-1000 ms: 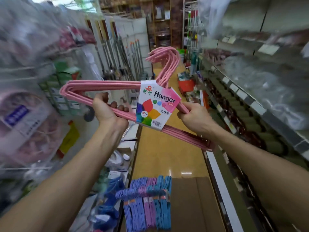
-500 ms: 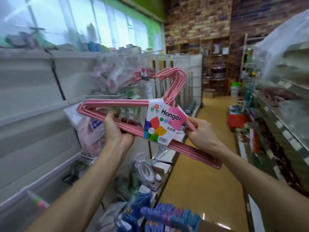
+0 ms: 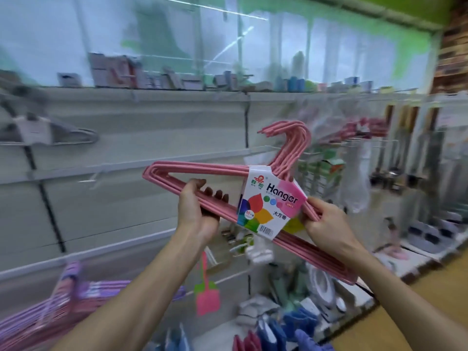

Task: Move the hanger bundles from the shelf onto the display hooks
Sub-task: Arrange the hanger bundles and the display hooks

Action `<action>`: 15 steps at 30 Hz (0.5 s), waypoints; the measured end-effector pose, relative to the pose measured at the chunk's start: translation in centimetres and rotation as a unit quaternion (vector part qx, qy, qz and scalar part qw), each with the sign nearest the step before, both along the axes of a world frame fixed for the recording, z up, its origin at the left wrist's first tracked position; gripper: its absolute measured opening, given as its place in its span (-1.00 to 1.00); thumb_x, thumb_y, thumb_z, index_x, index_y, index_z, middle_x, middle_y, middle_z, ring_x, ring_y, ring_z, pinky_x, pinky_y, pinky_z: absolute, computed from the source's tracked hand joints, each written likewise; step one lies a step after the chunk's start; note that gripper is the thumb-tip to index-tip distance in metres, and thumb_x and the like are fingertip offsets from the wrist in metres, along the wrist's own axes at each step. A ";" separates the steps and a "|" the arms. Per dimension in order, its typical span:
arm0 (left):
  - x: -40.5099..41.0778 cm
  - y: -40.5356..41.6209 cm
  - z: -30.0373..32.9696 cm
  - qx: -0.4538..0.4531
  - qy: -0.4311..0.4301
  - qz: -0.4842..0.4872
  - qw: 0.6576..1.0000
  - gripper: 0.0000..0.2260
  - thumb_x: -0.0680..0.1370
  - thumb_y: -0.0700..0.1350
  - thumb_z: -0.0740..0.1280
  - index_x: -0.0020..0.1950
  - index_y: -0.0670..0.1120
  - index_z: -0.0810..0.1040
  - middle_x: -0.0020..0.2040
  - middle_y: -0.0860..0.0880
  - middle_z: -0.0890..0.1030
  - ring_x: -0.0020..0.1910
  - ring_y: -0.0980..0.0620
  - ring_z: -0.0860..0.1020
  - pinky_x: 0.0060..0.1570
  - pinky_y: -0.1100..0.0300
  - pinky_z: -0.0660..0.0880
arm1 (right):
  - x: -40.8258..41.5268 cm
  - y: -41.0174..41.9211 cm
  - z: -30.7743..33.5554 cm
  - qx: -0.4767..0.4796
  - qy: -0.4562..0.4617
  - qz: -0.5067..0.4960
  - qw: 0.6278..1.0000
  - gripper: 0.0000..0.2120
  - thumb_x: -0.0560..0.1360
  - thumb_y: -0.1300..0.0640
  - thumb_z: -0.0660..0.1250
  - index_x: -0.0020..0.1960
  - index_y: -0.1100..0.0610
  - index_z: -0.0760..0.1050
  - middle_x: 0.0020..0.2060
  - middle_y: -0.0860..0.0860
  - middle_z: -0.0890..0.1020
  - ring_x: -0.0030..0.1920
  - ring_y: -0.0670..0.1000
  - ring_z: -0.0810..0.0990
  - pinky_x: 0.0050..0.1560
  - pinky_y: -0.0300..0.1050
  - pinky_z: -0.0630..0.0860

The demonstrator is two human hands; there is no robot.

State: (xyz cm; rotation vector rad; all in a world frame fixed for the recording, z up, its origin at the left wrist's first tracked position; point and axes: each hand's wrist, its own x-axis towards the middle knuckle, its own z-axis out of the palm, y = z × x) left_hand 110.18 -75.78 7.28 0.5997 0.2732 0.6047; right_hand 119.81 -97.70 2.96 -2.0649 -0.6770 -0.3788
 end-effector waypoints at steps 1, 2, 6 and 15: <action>-1.2 1.1 0.0 0.005 -0.001 0.021 1.000 -0.91 0.50 -0.18 0.29 -0.17 -0.14 0.40 -0.28 -0.07 0.39 -0.24 -0.05 0.45 0.19 -0.04 0.51 | -0.4 1.5 0.1 0.000 0.002 0.017 1.000 -0.77 0.44 0.14 0.35 -0.10 -0.22 0.54 -0.29 -0.16 0.65 -0.21 -0.06 0.60 -0.13 -0.05 0.52; -2.4 2.2 0.1 0.009 -0.002 0.043 0.999 -0.91 0.51 -0.18 0.29 -0.16 -0.14 0.40 -0.27 -0.07 0.39 -0.23 -0.06 0.46 0.21 -0.06 0.51 | -0.9 2.9 0.3 -0.001 0.002 0.034 0.999 -0.77 0.44 0.12 0.35 -0.05 -0.22 0.53 -0.25 -0.13 0.65 -0.19 0.01 0.62 -0.10 -0.01 0.55; -7.6 6.4 1.0 0.018 -0.013 0.118 0.993 -0.91 0.51 -0.18 0.29 -0.16 -0.14 0.41 -0.27 -0.07 0.40 -0.24 -0.06 0.47 0.22 -0.08 0.50 | -3.1 8.6 1.5 -0.023 -0.004 0.121 0.992 -0.74 0.47 0.22 0.33 0.04 -0.12 0.56 -0.25 -0.11 0.64 -0.24 -0.07 0.60 -0.18 -0.06 0.52; -21.3 15.4 2.4 0.071 -0.013 0.300 0.951 -0.89 0.57 -0.14 0.24 -0.14 -0.11 0.44 -0.25 -0.07 0.44 -0.24 -0.07 0.52 -0.05 -0.07 0.59 | -11.5 22.8 4.0 -0.019 -0.024 0.282 0.959 -0.70 0.51 0.19 0.31 -0.15 -0.24 0.48 -0.36 -0.06 0.62 -0.37 -0.02 0.54 -0.27 -0.02 0.51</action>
